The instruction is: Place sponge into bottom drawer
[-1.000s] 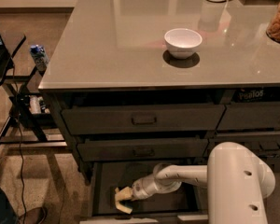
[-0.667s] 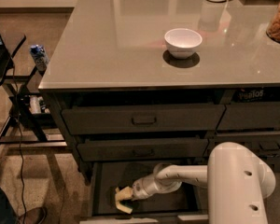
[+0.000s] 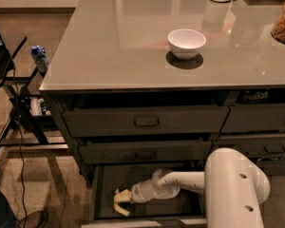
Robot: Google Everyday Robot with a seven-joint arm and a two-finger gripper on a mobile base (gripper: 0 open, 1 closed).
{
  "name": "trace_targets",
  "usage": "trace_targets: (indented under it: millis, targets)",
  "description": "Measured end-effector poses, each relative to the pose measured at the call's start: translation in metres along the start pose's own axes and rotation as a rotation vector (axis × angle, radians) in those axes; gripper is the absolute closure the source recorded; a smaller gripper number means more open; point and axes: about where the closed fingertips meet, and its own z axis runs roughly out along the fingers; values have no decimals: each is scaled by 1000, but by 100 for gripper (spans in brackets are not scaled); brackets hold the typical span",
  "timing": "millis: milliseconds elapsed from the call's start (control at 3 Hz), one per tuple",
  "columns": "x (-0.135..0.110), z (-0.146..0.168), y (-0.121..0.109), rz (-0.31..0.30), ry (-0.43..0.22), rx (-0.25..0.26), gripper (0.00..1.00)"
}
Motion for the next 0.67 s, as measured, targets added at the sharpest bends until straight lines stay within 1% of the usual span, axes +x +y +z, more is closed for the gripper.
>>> trace_targets:
  millis: [333, 667]
  targets:
    - [-12, 14, -6, 6, -19, 14, 100]
    - [-19, 26, -12, 15, -24, 24, 100]
